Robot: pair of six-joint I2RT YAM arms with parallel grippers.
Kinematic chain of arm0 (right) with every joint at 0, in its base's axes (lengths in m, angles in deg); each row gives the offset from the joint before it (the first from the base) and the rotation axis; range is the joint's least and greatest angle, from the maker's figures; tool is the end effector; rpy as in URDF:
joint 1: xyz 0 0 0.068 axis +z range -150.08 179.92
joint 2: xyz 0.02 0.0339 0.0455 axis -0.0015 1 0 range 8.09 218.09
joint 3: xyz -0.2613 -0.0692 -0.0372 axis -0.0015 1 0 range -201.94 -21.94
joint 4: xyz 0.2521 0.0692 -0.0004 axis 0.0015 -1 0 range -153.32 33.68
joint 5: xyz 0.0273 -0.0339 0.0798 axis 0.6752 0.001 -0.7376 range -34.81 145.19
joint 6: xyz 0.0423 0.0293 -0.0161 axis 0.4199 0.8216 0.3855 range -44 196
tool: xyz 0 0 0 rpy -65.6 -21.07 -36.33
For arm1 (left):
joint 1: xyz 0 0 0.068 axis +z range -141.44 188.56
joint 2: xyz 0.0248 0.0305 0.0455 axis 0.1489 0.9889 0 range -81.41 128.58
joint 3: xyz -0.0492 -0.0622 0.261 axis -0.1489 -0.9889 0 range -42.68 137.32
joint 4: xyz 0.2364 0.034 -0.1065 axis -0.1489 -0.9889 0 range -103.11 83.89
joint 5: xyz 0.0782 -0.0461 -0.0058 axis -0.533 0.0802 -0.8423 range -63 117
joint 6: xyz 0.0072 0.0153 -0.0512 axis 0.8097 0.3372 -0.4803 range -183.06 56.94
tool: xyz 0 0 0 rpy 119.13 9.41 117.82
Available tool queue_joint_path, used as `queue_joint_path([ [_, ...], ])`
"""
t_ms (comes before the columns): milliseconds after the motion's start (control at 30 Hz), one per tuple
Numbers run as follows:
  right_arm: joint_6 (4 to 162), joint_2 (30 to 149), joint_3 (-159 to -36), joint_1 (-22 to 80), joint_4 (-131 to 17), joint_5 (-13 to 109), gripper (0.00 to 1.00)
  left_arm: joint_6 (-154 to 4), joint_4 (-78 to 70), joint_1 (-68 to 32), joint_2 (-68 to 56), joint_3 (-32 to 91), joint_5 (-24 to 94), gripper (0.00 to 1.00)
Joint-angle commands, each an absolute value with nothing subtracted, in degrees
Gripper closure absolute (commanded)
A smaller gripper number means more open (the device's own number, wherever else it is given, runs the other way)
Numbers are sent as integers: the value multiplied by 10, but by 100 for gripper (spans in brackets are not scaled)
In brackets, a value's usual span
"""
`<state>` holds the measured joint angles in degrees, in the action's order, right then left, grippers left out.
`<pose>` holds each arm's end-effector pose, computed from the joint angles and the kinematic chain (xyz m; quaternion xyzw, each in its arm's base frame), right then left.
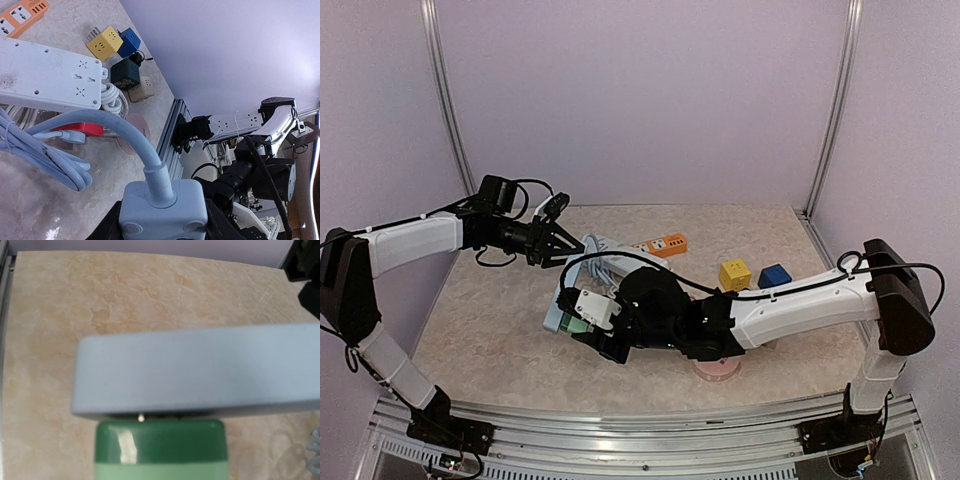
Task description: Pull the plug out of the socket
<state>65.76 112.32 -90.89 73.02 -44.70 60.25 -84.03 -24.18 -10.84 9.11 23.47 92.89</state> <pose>0.1251 0.4007 0.2330 -0.5379 0.6407 0.2535 0.4857 0.3059 -0.1423 0.2712 0.2088 0.7709 -0.5838 0.1459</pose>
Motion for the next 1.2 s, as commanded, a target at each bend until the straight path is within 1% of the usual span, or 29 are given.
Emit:
queue_joint_path([
  [0, 689, 1108, -914, 736, -458, 612, 100, -801, -199, -95, 85, 255, 931, 79],
  [300, 697, 1103, -909, 736, -461, 612, 100, -800, -199, -94, 84, 255, 932, 79],
  [600, 650, 1089, -898, 737, -449, 557, 100, -792, -213, -100, 96, 262, 945, 79],
  [967, 609, 1096, -909, 745, -474, 539, 100, -779, -231, -107, 109, 271, 948, 79],
  [1167, 596, 1106, -913, 747, -484, 548, 100, -776, -234, -109, 110, 272, 951, 79],
])
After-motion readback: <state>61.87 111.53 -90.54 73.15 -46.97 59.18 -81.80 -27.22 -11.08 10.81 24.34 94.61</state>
